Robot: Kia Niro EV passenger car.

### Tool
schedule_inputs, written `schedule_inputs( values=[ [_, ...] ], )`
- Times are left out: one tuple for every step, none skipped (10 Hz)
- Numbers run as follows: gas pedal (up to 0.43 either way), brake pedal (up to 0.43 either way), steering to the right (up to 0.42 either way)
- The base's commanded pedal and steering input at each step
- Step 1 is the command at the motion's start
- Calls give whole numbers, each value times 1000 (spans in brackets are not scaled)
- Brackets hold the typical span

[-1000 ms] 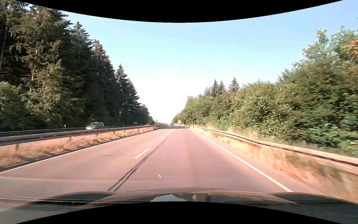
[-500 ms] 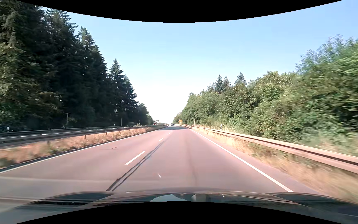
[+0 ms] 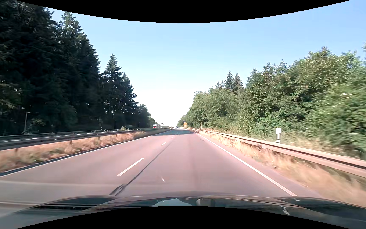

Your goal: Follow the waypoints while adhering to traffic rules and regulations

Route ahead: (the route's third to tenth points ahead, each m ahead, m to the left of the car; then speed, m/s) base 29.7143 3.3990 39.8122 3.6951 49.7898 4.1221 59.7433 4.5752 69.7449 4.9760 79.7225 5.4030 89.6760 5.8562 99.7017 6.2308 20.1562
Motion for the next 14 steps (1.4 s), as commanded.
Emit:
schedule_inputs(
  values=[
    [189, 0, -3],
    [189, 0, -3],
    [189, 0, -3],
    [189, 0, -3],
    [189, 0, -3],
    [189, 0, -3],
    [189, 0, -3],
    [189, 0, -3],
    [189, 0, -3],
    [189, 0, -3],
    [189, 0, -3],
    [189, 0, -3],
    [189, 0, -3],
    [189, 0, -3]
  ],
)
